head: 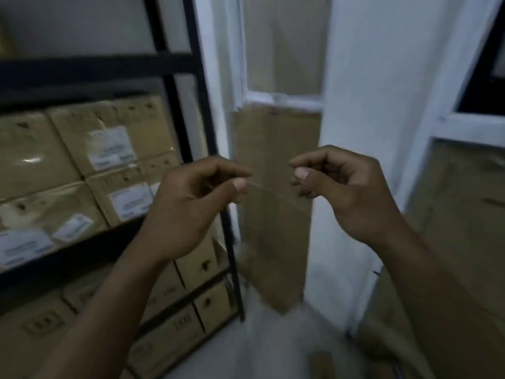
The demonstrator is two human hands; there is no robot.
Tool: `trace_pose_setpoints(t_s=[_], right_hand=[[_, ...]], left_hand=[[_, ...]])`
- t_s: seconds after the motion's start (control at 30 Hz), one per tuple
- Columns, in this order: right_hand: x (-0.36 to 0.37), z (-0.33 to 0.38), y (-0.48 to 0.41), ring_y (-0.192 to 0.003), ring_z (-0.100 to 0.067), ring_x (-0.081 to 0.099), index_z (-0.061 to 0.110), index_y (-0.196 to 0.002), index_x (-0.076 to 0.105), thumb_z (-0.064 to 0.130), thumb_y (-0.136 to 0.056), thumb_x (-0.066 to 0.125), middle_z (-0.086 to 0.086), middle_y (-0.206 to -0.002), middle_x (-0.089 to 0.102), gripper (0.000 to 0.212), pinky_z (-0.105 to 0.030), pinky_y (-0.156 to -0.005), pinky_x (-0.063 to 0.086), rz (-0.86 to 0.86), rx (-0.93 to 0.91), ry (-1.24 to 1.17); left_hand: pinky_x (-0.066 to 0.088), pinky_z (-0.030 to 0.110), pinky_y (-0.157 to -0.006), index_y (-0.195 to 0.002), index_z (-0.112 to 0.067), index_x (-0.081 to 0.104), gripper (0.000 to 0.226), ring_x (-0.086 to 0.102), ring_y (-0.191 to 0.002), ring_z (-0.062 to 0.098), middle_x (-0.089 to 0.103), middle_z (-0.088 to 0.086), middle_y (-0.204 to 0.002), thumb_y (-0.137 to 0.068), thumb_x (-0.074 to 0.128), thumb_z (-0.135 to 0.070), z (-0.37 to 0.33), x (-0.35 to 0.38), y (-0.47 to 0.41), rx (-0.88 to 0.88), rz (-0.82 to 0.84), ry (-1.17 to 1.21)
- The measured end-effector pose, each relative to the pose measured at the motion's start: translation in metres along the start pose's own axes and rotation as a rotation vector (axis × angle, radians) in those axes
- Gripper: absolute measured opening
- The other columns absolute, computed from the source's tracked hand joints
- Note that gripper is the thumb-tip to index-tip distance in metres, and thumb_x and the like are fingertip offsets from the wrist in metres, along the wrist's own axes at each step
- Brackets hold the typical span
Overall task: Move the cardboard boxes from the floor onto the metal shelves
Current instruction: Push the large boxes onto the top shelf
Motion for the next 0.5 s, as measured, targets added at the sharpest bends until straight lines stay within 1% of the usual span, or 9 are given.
trace_pose_setpoints(t_s=[0.07,0.17,0.23,0.3,0.37,0.43,0.5], right_hand=[[-0.026,-0.002,0.054,-0.072,-0.026,0.07,0.02,-0.095,0.075,0.023,-0.084,0.068,-0.012,-0.084,0.075,0.013,-0.032,-0.069,0.058,-0.08,0.08,0.003],[-0.071,0.001,0.132,-0.072,-0.029,0.069,0.019,-0.094,0.074,0.02,-0.084,0.067,-0.016,-0.083,0.073,0.013,-0.031,-0.067,0.057,-0.198,0.202,0.046],[-0.108,0.006,0.184,-0.072,-0.025,0.069,0.022,-0.095,0.074,0.021,-0.084,0.067,-0.014,-0.084,0.074,0.013,-0.028,-0.067,0.056,-0.292,0.285,0.096],[-0.149,0.014,0.237,-0.073,-0.021,0.071,0.027,-0.095,0.073,0.025,-0.084,0.067,-0.006,-0.086,0.075,0.013,-0.027,-0.067,0.057,-0.381,0.358,0.174],[-0.191,0.026,0.291,-0.075,-0.02,0.072,0.032,-0.094,0.073,0.029,-0.083,0.067,-0.002,-0.086,0.076,0.013,-0.032,-0.07,0.06,-0.464,0.422,0.242],[-0.233,0.04,0.346,-0.076,-0.023,0.073,0.032,-0.093,0.074,0.031,-0.081,0.069,-0.003,-0.086,0.076,0.013,-0.042,-0.075,0.061,-0.545,0.498,0.289],[-0.271,0.056,0.396,-0.078,-0.024,0.072,0.032,-0.095,0.076,0.038,-0.08,0.071,-0.002,-0.086,0.076,0.017,-0.046,-0.075,0.06,-0.611,0.558,0.319]], left_hand=[[0.055,0.024,-0.072,-0.102,-0.022,0.072,0.019,0.072,-0.084,0.017,0.075,0.002,-0.092,-0.088,0.064,-0.031,-0.005,0.044,0.023,-0.032,0.048,0.152],[0.053,0.022,-0.07,-0.101,-0.022,0.072,0.014,0.072,-0.081,0.016,0.076,0.002,-0.09,-0.09,0.065,-0.02,-0.021,0.122,0.051,-0.066,0.179,0.328],[0.053,0.023,-0.068,-0.101,-0.024,0.073,0.014,0.071,-0.078,0.015,0.076,0.0,-0.088,-0.089,0.066,-0.019,-0.038,0.179,0.066,-0.095,0.295,0.424],[0.052,0.023,-0.064,-0.099,-0.024,0.074,0.015,0.071,-0.076,0.015,0.076,-0.002,-0.085,-0.087,0.066,-0.022,-0.06,0.233,0.082,-0.12,0.398,0.514],[0.05,0.023,-0.063,-0.099,-0.024,0.073,0.017,0.071,-0.076,0.017,0.076,-0.001,-0.086,-0.084,0.066,-0.026,-0.088,0.284,0.099,-0.116,0.476,0.573],[0.05,0.026,-0.064,-0.099,-0.025,0.074,0.02,0.07,-0.076,0.019,0.075,0.001,-0.087,-0.082,0.065,-0.032,-0.118,0.334,0.12,-0.13,0.553,0.617],[0.051,0.028,-0.065,-0.099,-0.025,0.074,0.02,0.07,-0.077,0.02,0.075,0.002,-0.088,-0.082,0.067,-0.032,-0.149,0.381,0.142,-0.155,0.632,0.653]])
Point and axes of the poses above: each hand's wrist, its own y-axis away from the middle knuckle, its own x-axis out of the palm, z = x × y, the point moved 4 cm from there along -y, towards the middle knuckle
